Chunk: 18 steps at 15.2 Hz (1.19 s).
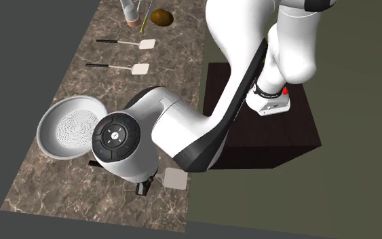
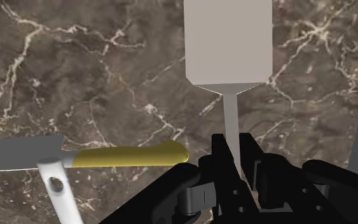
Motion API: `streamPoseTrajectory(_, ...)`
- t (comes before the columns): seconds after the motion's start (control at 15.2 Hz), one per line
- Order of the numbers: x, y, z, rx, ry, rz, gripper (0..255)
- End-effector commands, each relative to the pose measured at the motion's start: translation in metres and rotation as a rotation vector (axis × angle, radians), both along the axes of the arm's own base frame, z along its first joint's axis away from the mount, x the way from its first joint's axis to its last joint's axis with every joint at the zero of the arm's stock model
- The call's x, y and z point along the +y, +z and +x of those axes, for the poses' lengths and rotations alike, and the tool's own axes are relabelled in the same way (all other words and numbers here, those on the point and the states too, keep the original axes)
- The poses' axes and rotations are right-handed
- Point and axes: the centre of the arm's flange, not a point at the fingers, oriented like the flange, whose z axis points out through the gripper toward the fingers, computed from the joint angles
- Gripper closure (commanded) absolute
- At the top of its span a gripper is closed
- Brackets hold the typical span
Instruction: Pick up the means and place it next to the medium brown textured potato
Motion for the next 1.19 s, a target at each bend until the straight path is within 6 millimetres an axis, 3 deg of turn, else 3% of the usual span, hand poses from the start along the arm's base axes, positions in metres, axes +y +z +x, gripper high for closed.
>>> streamPoseTrajectory(0.0, 0.0, 0.01, -0.001, 0.0, 0.0, 0.0, 255)
streamPoseTrajectory(0.66, 0.0, 0.061, -0.001, 0.0, 0.0, 0.0, 255)
streamPoseTrajectory(1.12, -0.092, 0.061, -0.007, 0.0, 0.0, 0.0, 255)
